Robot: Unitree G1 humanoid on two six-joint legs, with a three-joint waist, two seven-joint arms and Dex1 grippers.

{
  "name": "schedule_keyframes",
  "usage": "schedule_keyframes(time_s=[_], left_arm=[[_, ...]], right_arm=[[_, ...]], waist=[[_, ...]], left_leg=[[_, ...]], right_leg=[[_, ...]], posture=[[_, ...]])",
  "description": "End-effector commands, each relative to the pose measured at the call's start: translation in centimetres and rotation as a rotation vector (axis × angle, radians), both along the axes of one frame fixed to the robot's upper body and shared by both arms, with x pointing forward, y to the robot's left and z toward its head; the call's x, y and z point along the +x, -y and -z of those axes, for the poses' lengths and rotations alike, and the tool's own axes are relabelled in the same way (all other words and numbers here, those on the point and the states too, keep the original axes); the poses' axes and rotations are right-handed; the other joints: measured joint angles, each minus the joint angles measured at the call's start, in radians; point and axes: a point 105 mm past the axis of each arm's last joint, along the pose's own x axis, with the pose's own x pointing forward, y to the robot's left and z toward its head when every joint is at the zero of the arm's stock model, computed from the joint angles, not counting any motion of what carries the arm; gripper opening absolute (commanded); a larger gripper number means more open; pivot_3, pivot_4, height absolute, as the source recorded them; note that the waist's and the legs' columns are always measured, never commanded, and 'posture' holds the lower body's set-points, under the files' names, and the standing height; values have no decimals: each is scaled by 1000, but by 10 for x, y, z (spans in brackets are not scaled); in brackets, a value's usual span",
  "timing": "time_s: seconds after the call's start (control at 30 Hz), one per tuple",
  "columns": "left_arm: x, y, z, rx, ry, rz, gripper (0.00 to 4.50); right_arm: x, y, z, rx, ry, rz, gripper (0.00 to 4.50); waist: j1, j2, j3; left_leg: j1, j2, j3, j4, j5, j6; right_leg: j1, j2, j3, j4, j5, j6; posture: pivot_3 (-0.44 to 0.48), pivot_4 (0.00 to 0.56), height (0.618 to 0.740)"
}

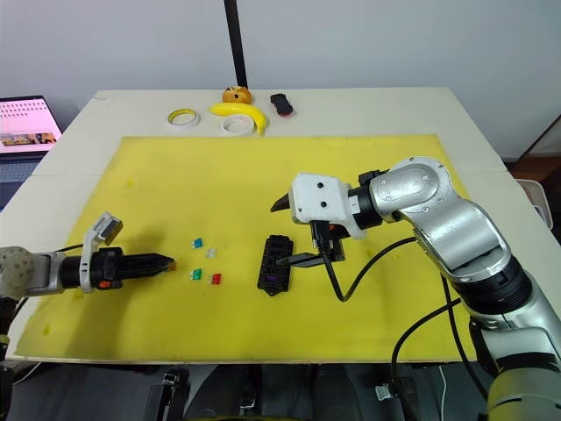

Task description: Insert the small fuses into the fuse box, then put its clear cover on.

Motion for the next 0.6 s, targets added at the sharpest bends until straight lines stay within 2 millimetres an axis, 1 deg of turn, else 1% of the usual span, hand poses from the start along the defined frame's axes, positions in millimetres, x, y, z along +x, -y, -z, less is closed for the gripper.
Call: schedule_keyframes(time_s=[0.03, 0.07, 0.47, 0.57, 0.6], left_arm=[[-8, -4, 18, 48, -61, -4, 1919], [-8, -5, 19, 50, -60, -6, 1460], [-13, -12, 29, 81, -62, -18, 1460], [-13, -13, 30, 89, -60, -21, 611], [-13, -13, 31, 93, -58, -21, 140]], right_arm=[[-4, -2, -8, 2, 44, -25, 4500], [-4, -3, -8, 2, 44, -26, 4500], [-4, -5, -8, 4, 46, -35, 4500], [-4, -5, -8, 6, 46, -37, 4500], [-4, -5, -8, 6, 46, -38, 4500]], waist=[[-1, 0, 0], [-1, 0, 0], [-4, 0, 0], [-5, 0, 0], [-5, 0, 0]], left_leg=[[0, 0, 0, 0, 0, 0], [0, 0, 0, 0, 0, 0], [0, 0, 0, 0, 0, 0], [0, 0, 0, 0, 0, 0], [0, 0, 0, -1, 0, 0]], right_leg=[[0, 0, 0, 0, 0, 0], [0, 0, 0, 0, 0, 0], [-1, -1, 0, 0, 0, 0], [-1, -1, 1, 0, 0, 0], [-1, -1, 1, 0, 0, 0]], posture=[[0, 150, 740], [0, 150, 740], [0, 150, 740], [0, 150, 740], [0, 150, 740]])
